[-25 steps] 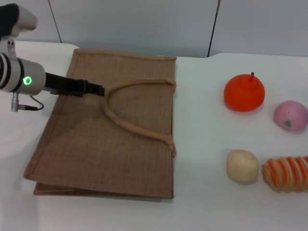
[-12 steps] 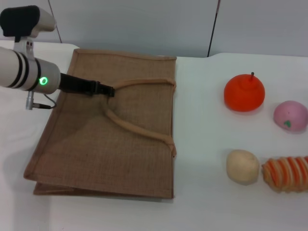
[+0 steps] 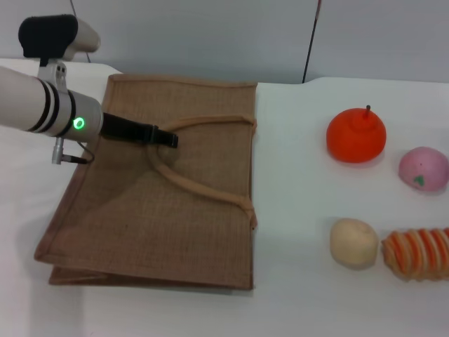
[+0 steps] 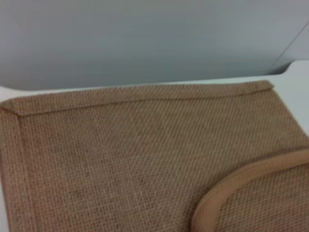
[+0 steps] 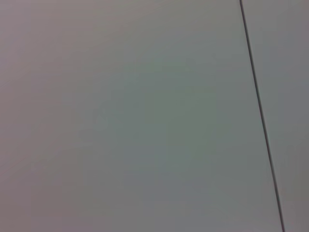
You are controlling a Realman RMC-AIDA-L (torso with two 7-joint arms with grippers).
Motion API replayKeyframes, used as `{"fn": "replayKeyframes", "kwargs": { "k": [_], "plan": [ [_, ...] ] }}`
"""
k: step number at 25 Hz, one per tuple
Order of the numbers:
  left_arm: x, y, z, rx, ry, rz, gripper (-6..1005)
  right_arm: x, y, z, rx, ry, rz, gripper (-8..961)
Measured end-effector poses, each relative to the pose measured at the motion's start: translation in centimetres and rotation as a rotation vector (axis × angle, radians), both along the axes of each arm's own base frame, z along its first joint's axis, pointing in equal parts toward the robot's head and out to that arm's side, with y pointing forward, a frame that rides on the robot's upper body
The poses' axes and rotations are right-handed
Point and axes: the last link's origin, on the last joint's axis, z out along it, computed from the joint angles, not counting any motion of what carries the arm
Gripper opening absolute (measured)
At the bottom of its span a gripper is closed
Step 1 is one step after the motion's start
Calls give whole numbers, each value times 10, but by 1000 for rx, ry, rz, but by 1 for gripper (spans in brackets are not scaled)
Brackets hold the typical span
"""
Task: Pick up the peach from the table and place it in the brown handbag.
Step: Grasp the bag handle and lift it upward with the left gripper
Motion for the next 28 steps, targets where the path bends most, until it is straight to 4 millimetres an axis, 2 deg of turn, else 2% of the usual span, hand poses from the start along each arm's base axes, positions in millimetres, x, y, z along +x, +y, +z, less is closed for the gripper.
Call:
{"fn": "replayKeyframes", "kwargs": {
  "k": [9, 14, 18, 25, 28],
  "plan": [
    [-3, 1, -1, 6, 3, 17, 777, -1, 0, 0, 1, 1, 3, 736],
    [-4, 1, -1, 12, -7, 32, 581, -1, 0, 0, 1, 1, 3, 736],
    [-5, 0, -1, 13, -7, 35, 373, -1, 0, 0, 0, 1, 4, 735],
    [-5, 0, -2, 19, -9, 33, 136, -1, 0, 0, 1, -4, 3, 733],
    [-3, 1, -2, 32, -27, 29, 132, 0, -1, 1, 4, -5, -2, 733]
  ]
}}
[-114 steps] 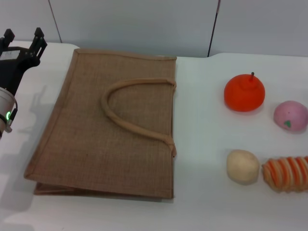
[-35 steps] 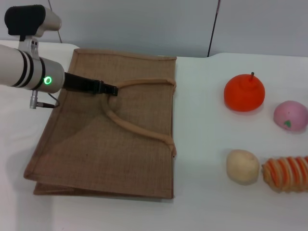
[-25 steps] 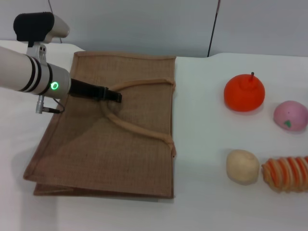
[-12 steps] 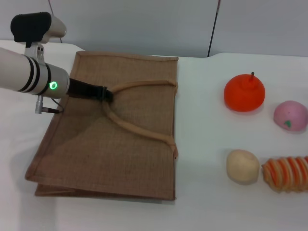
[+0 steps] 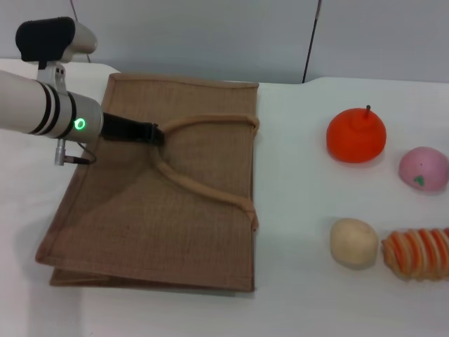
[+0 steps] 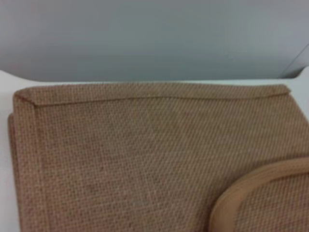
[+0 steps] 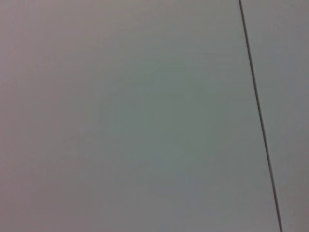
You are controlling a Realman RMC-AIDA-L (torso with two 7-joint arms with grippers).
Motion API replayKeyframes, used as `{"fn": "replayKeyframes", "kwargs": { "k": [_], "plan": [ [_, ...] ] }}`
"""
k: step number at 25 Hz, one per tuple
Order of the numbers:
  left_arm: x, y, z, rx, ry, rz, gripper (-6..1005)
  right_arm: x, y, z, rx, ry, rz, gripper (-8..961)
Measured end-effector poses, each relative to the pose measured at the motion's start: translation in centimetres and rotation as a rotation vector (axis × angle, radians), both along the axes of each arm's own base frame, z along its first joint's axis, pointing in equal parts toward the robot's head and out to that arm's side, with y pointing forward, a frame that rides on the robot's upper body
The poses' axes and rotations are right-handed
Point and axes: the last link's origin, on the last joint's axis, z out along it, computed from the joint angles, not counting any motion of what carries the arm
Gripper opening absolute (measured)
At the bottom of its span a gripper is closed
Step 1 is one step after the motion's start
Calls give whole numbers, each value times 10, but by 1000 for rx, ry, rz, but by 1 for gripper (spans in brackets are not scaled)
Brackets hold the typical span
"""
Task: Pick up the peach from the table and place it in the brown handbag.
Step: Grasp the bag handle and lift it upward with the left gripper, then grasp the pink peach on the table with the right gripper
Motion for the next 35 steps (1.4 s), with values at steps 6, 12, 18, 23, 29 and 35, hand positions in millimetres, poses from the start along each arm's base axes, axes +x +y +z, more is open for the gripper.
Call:
{"fn": "replayKeyframes", "kwargs": {
  "k": [6, 12, 18, 23, 29, 35],
  "plan": [
    [10, -5, 4, 54, -104, -86, 130, 0, -1, -2, -15, 9, 9, 724],
    [20, -20, 26, 142, -248, -245, 129, -21, 1, 5, -142, 5, 265, 708],
    [20, -36, 40, 227, -363, -379, 128, -34, 0, 6, -384, -43, 429, 707],
    [19, -52, 54, 306, -457, -476, 127, -29, 0, 4, -545, -98, 421, 708],
    [15, -73, 79, 404, -555, -584, 127, -14, -2, 5, -662, -160, 333, 707],
    [10, -81, 84, 436, -600, -607, 127, -7, -2, -2, -776, -213, 269, 707]
  ]
}}
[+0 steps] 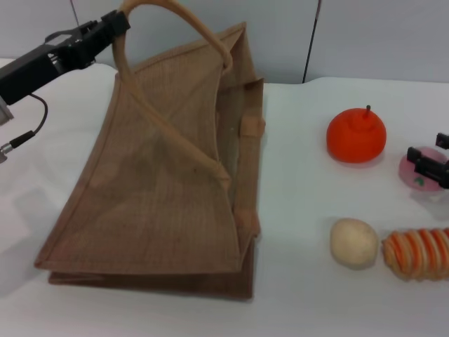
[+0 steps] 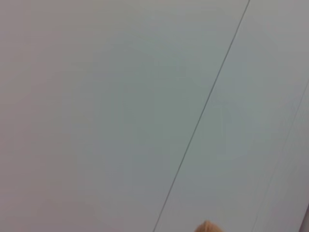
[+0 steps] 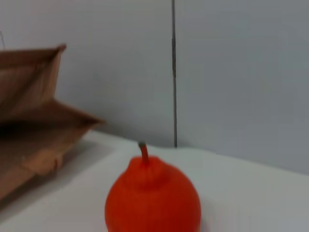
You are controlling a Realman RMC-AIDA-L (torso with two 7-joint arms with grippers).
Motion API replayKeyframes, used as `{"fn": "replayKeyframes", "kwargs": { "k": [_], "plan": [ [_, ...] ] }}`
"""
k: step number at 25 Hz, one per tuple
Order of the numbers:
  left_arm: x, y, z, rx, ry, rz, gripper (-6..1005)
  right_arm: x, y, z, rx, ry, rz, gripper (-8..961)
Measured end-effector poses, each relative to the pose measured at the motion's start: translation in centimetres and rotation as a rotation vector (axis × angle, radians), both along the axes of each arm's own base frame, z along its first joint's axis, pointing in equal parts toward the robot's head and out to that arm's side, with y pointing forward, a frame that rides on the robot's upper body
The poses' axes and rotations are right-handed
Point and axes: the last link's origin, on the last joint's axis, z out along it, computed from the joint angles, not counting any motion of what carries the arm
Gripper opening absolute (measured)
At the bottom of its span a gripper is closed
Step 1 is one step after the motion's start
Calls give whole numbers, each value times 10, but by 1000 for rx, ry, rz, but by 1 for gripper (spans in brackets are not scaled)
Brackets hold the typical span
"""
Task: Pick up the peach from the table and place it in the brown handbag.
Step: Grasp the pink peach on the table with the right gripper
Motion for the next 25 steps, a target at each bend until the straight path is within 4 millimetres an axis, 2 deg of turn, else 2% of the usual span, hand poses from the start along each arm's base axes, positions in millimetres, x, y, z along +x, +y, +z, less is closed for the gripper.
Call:
{"fn": "replayKeyframes", "kwargs": {
  "k": [10, 25],
  "plan": [
    [2, -4, 2, 9, -10, -37, 126, 8, 7, -6, -44, -81, -79, 707],
    [3, -5, 3, 9, -12, -42, 126, 8, 4, -8, -59, -84, -71, 602]
  ]
}}
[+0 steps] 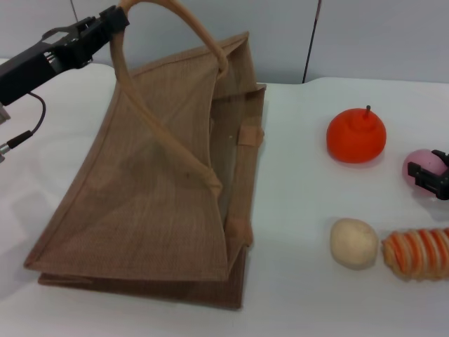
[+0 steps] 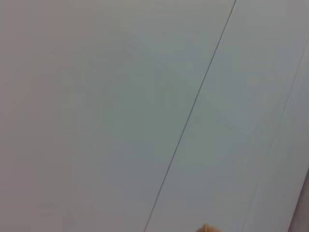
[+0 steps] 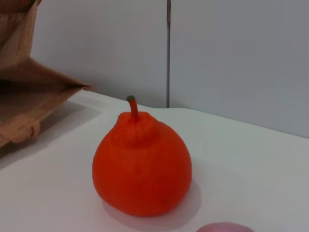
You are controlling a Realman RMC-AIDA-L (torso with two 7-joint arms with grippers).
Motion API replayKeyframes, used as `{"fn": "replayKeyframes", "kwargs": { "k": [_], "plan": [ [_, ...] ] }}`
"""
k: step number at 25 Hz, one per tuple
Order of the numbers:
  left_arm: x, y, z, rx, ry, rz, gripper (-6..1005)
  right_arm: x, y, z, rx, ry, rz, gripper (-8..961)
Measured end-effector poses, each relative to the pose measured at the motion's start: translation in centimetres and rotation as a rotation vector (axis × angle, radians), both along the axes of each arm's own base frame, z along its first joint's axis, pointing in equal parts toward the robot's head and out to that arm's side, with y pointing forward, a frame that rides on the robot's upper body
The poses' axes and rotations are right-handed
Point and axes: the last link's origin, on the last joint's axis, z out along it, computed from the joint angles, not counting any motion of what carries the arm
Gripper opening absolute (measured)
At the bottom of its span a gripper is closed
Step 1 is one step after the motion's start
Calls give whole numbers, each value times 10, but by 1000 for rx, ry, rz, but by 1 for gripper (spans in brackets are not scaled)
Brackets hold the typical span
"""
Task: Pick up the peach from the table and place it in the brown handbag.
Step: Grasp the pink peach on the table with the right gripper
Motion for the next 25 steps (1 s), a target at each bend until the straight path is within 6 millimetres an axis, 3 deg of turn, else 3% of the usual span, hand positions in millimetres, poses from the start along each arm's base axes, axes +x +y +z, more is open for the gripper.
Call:
{"fn": "replayKeyframes", "kwargs": {
  "k": [15, 25],
  "plan": [
    [0, 0, 0, 0, 0, 0, 127, -1, -2, -1, -18, 5, 9, 496],
    [0, 0, 0, -8, -6, 2, 126, -2, -8, 9, 9, 60, 29, 441]
  ]
}}
